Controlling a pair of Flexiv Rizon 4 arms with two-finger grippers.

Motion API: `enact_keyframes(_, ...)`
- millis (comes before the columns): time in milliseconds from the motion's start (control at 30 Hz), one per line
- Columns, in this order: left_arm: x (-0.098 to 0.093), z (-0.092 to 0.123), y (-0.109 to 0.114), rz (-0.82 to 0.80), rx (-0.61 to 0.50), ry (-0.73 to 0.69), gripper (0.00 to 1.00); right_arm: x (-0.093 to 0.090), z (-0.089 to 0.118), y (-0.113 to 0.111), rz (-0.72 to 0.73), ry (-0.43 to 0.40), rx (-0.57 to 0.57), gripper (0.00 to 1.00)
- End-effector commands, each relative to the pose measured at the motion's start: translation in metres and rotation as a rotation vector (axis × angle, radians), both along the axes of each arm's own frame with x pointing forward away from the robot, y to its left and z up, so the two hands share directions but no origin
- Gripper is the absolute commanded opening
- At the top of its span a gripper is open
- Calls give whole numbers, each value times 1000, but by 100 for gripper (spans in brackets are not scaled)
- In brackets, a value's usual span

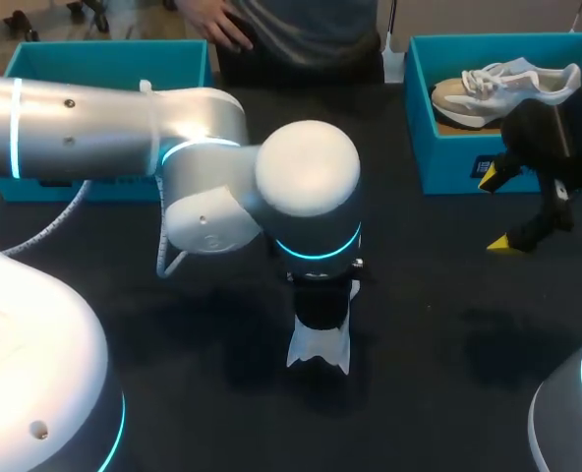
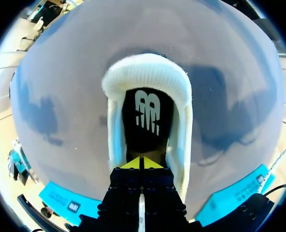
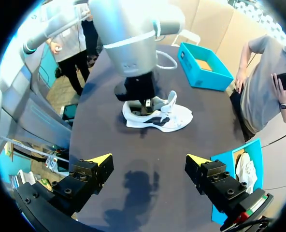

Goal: Take the shoe out of the shoebox, open the shoe tongue, remove and reinsert the insole, then place the shoe into the shoebox

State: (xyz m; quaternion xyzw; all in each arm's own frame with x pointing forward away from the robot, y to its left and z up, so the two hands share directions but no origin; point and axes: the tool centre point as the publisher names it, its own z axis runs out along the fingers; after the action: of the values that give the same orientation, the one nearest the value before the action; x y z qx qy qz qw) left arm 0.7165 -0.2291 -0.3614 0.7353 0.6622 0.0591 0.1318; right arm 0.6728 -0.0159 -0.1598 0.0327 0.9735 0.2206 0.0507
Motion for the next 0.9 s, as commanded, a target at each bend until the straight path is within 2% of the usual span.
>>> enact_keyframes(33, -1, 7, 5, 21, -13, -27, 0, 2, 0, 1, 0, 4, -4, 100)
enact_keyframes(67, 0, 7, 5, 25, -10, -31, 0, 2, 0, 1, 0, 4, -4, 100)
enact_keyframes(100, 1, 8, 5, 41, -22, -39, 6, 2, 0, 1, 0, 4, -4, 100)
enact_keyframes(233, 5, 8, 6, 47, -16, -32, 72, 2, 0, 1, 0, 4, -4, 100)
enact_keyframes(267, 6, 7, 7, 39, -4, -37, 96, 2, 0, 1, 0, 4, -4, 100)
enact_keyframes(300, 7, 6, 7, 29, -5, -31, 100, 2, 0, 1, 0, 4, -4, 100)
enact_keyframes(633, 8, 18, 17, 11, -9, -9, 100, 2, 0, 1, 0, 4, -4, 100)
enact_keyframes(900, 9, 8, 22, 11, 17, 25, 100, 2, 0, 1, 0, 4, -4, 100)
